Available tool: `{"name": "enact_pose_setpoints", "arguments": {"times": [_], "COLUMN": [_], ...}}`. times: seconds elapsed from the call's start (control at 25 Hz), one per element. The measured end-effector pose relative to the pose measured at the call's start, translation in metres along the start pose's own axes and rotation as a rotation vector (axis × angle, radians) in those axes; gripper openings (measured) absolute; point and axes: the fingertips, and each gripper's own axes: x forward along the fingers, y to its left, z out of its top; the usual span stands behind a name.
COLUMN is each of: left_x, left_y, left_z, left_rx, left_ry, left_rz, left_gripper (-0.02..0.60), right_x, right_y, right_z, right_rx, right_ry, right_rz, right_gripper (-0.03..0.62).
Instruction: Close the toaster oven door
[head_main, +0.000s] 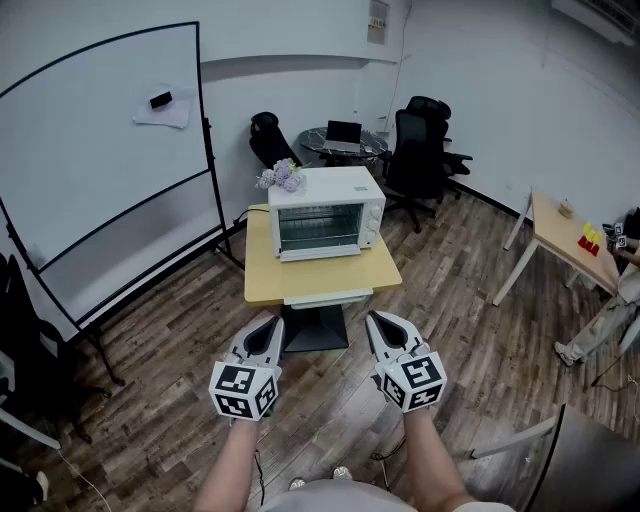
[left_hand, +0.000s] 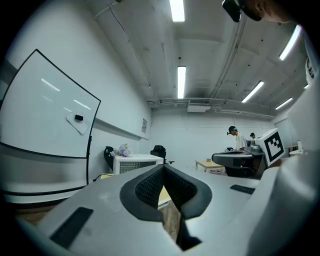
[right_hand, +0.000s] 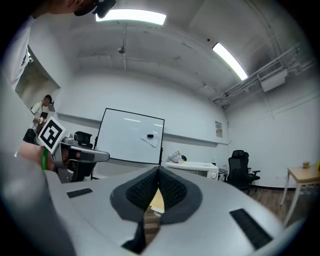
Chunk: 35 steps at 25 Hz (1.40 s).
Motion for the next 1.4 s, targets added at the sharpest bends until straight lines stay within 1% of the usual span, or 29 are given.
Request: {"name": "enact_pose_setpoints", "arguments": {"times": [0.24,0.4,0.92,1.12,1.16,1.24,1.32,1.4], "left_x": [0.003,0.005,0.01,0.01,0.009,0.011,0.013,0.014], "left_y": [0.0,-0.002,-0.011,-0.017,-0.018,-0.021,-0.023,-0.024], "left_z": [0.005,0.004,-0.005,-0.011,-0.012,-0.015,-0.015,-0.015], "left_rx": [0.002,0.001,0.003,0.009,0.006,-0.003,-0.002,0.004], "left_ry": [-0.003,-0.001,0.024,0.029,0.029,0.03,0.029,0.03], "left_rz": [-0.004,-0.006,-0.012,-0.032,-0.038,-0.048,-0.049,-0.045], "left_gripper": [0.014,0.014,0.014,0.017,0.031,0.185,0.252,0.283], "right_x": [0.002,0.002,0.001,-0.001,-0.001,-0.002,-0.003,-0.003], "right_y": [-0.002,-0.004,-0.009,-0.01,-0.009,-0.009,-0.01,-0.011], "right_z": [0.004,0.002,-0.004,-0.009,-0.01,-0.011,-0.013,-0.013], "right_rx": [0.015,0.006,0.004,0.012,0.013,0.016,0.018,0.02], "right_ry": [-0.008,0.002,0.007,0.013,0.014,0.017,0.019,0.021], "right_rz": [-0.004,-0.006,0.001,0.0,0.0,0.0,0.001,0.002], "right_gripper": [0.002,0.002,0.002,0.002,0.002,0.002,0.002,0.002]}}
